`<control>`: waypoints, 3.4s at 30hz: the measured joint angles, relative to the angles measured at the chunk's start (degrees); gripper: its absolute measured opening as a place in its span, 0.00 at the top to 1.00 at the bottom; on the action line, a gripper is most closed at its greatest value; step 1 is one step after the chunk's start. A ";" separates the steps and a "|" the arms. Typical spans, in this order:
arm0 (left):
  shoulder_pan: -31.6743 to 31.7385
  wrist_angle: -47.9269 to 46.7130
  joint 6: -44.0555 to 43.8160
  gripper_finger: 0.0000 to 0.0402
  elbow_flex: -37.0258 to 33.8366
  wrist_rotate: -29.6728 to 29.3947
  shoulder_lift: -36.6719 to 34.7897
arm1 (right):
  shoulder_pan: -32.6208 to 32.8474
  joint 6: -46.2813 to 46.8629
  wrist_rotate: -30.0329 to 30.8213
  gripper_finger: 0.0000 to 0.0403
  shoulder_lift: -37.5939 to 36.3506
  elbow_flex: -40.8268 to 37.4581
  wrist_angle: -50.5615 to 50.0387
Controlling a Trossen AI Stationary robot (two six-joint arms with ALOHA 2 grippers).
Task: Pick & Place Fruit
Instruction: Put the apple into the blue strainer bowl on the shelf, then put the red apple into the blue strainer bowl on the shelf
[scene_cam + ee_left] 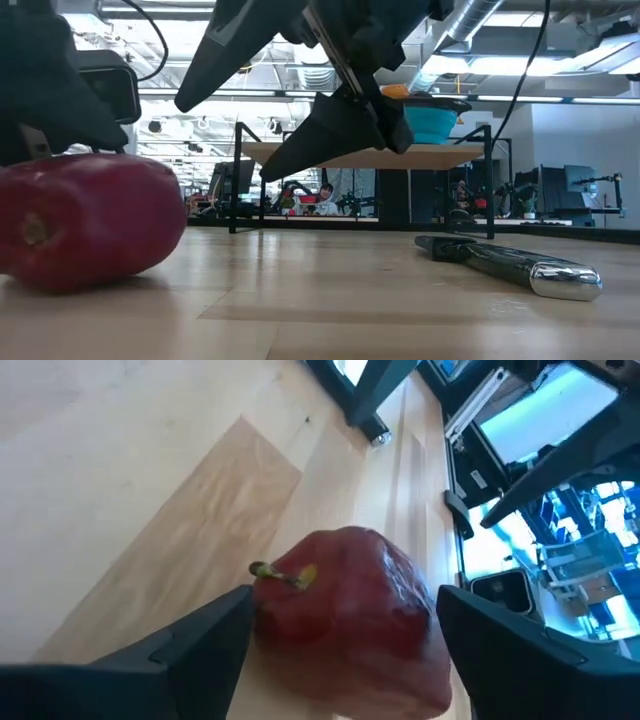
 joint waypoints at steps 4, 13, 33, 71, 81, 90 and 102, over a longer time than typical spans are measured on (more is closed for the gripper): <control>0.35 0.55 0.13 0.29 1.74 -0.40 2.00 | 0.40 0.67 0.05 0.21 0.00 0.00 -0.02; 2.44 -0.11 8.07 0.49 4.09 4.12 2.72 | 6.00 6.05 8.72 0.21 0.00 0.00 -8.96; 6.05 -5.68 58.91 0.54 3.85 3.99 -16.20 | 12.89 -5.82 34.02 0.21 0.07 -12.96 8.37; 16.19 -11.77 57.35 0.11 14.79 13.20 -1.37 | 17.54 -8.17 36.37 0.21 -14.95 -19.04 1.79; 19.80 -11.60 44.57 0.02 16.87 12.92 6.65 | 20.66 0.27 40.46 0.21 -14.97 -19.50 0.80; 19.78 -11.59 40.16 0.17 16.84 12.94 8.29 | 17.84 0.35 40.54 0.21 -14.05 -19.45 2.52; 19.64 -12.91 44.25 0.49 16.54 22.72 4.18 | 18.73 10.97 35.94 0.21 -5.55 -19.50 2.34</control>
